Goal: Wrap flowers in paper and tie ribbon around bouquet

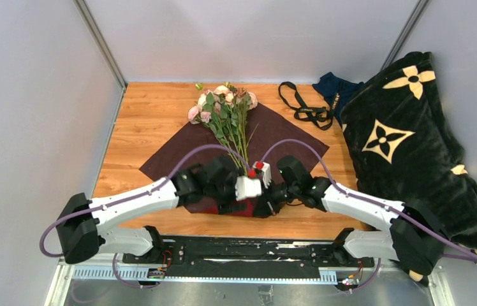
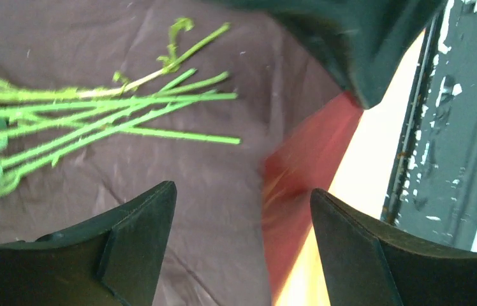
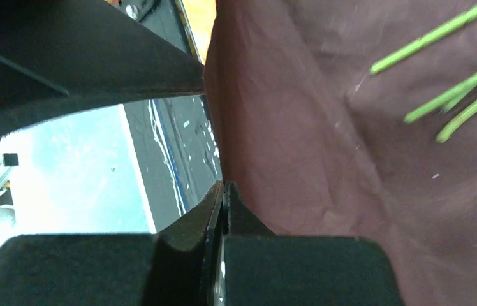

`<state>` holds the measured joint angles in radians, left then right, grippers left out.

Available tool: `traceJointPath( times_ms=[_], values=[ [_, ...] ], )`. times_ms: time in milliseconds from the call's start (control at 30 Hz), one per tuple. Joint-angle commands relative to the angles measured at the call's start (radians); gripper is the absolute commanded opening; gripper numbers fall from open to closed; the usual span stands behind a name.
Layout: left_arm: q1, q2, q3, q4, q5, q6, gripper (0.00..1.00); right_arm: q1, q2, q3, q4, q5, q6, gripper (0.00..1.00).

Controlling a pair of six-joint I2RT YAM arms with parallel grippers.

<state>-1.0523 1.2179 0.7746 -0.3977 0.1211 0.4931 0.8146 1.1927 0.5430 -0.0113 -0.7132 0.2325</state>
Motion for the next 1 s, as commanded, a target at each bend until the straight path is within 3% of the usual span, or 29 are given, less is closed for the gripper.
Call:
traceJointPath(
  times_ms=[0, 100, 167, 333, 433, 533, 600, 667, 733, 833, 967],
  values=[
    [0.160, -0.042, 0.150, -0.361, 0.242, -0.165, 0.82, -0.018, 0.025, 0.117, -0.136, 0.018, -0.107, 0.00],
    [0.244, -0.097, 0.222, -0.444, 0.291, -0.192, 0.79, -0.020, 0.087, 0.208, -0.186, 0.049, -0.147, 0.00],
    [0.273, -0.121, 0.242, -0.465, 0.324, -0.199, 0.84, -0.021, 0.133, 0.275, -0.222, 0.064, -0.178, 0.00],
    [0.376, -0.178, 0.119, -0.369, 0.342, -0.187, 0.93, -0.043, 0.259, 0.399, -0.247, 0.091, -0.228, 0.00],
    [0.424, -0.189, 0.182, -0.447, 0.308, -0.042, 1.00, -0.047, 0.321, 0.452, -0.238, 0.098, -0.257, 0.00],
    [0.514, -0.056, 0.349, -0.637, 0.278, 0.045, 1.00, -0.048, 0.362, 0.505, -0.246, 0.117, -0.264, 0.00],
    [0.617, 0.086, 0.439, -0.757, 0.395, 0.078, 0.95, -0.050, 0.375, 0.515, -0.243, 0.141, -0.268, 0.00],
    [0.665, 0.177, 0.441, -0.778, 0.502, 0.131, 0.88, -0.057, 0.385, 0.508, -0.226, 0.160, -0.266, 0.00],
    [0.667, 0.193, 0.373, -0.712, 0.590, 0.174, 0.87, -0.073, 0.399, 0.499, -0.198, 0.161, -0.256, 0.00],
    [0.667, 0.173, 0.249, -0.487, 0.667, 0.104, 0.89, -0.101, 0.432, 0.529, -0.181, 0.145, -0.239, 0.00],
    [0.667, 0.181, 0.179, -0.280, 0.675, 0.015, 0.92, -0.124, 0.468, 0.580, -0.188, 0.150, -0.240, 0.00]
  ],
)
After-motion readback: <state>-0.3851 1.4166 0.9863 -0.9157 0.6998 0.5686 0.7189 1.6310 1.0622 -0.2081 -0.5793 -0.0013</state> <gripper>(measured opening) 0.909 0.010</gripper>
